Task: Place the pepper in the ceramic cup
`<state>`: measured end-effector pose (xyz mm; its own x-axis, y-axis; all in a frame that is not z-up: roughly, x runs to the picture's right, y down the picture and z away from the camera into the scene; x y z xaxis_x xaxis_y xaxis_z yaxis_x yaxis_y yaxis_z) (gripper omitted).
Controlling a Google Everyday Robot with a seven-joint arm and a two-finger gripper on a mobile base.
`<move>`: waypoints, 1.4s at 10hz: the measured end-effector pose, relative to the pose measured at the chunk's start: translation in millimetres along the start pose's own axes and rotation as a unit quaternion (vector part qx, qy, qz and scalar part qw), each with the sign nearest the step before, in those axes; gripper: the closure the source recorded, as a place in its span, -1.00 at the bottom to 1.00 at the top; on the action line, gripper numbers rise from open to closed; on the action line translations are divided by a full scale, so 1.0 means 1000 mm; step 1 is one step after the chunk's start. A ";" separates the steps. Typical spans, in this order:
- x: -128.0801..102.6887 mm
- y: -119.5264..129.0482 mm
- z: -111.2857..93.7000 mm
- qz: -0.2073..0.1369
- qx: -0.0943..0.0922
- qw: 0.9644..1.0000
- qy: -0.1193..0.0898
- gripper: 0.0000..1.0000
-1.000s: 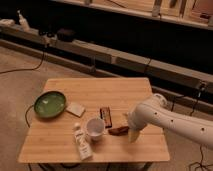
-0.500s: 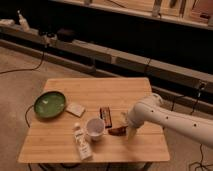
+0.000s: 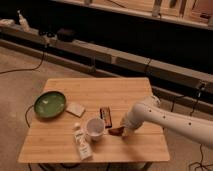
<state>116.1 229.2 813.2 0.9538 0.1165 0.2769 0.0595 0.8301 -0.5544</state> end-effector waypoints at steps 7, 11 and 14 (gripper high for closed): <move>0.006 -0.001 -0.010 0.001 -0.003 1.000 -0.001 0.07; 0.013 0.001 0.005 0.008 -0.025 1.000 0.007 0.51; 0.015 -0.003 0.005 0.011 -0.024 1.000 0.009 0.99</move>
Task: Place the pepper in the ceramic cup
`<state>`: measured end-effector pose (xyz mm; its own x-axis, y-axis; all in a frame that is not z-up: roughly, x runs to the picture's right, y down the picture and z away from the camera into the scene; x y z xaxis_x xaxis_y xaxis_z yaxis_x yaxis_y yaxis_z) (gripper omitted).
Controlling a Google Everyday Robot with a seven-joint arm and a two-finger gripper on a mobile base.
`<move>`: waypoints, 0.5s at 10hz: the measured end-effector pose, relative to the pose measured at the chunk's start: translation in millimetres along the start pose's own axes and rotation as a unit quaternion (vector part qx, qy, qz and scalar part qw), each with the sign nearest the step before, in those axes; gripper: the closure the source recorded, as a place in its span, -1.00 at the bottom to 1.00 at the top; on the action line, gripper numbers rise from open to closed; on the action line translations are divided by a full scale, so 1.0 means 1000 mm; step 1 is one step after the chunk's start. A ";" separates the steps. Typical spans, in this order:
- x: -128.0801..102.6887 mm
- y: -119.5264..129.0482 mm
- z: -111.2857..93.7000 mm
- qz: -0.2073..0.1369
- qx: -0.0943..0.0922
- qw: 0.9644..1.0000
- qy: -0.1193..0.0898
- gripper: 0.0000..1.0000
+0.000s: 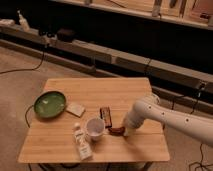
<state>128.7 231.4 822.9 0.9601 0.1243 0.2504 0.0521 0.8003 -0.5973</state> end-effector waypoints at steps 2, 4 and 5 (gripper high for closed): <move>0.000 -0.006 -0.018 -0.008 0.019 1.000 0.004 1.00; -0.002 -0.010 -0.050 -0.032 0.049 0.998 0.015 1.00; -0.004 -0.011 -0.069 -0.047 0.063 0.997 0.021 1.00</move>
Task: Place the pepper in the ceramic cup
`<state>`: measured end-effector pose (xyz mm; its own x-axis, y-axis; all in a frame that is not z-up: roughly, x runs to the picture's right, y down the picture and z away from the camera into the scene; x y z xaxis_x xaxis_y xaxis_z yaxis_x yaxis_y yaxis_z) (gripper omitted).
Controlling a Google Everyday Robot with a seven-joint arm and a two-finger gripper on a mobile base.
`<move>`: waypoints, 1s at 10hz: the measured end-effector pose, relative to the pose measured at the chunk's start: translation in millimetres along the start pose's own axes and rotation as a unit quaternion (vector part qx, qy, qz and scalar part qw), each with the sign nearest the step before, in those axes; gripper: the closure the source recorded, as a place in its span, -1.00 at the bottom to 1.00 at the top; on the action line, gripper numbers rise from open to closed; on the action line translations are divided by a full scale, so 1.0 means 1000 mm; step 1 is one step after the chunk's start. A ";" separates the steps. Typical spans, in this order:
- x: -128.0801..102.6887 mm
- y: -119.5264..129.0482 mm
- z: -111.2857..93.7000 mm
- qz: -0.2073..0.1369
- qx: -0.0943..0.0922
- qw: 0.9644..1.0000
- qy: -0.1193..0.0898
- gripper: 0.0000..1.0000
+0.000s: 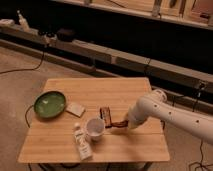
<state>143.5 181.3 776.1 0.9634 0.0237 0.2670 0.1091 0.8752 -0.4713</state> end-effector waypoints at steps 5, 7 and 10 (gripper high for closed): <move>-0.023 -0.027 -0.079 -0.084 0.054 0.995 0.026 1.00; -0.049 -0.035 -0.096 -0.115 0.068 0.991 0.014 1.00; -0.080 -0.037 -0.099 -0.144 0.070 0.987 -0.003 1.00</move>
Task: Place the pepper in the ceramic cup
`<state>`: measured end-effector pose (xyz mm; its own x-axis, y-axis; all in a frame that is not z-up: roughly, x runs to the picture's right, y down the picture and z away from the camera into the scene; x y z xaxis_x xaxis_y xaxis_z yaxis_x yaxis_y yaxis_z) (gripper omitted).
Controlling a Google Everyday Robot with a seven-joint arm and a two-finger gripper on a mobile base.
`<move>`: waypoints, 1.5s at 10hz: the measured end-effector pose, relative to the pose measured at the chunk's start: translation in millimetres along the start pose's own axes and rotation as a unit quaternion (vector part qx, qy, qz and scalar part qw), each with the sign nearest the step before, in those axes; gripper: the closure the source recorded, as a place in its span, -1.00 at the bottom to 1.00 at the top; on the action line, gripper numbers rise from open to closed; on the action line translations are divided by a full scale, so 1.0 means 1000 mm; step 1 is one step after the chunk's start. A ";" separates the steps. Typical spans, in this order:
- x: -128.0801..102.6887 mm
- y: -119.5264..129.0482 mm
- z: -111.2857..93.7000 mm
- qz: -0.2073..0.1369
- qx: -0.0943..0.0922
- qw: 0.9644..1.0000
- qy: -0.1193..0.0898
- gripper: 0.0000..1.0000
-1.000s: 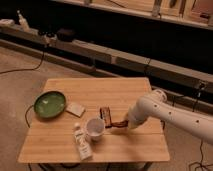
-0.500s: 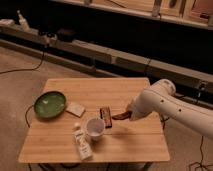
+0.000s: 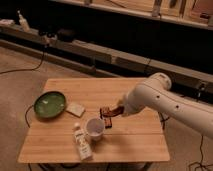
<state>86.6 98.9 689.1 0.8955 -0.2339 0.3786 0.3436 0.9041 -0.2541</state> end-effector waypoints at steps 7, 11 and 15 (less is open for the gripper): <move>-0.055 -0.020 0.027 -0.034 -0.007 0.998 -0.044 1.00; -0.075 -0.017 0.041 -0.044 -0.017 0.997 -0.063 1.00; -0.097 -0.010 0.047 -0.068 -0.025 0.995 -0.074 0.61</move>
<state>-16.8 129.5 696.8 0.7901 -0.2937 0.5381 0.4750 0.8482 -0.2345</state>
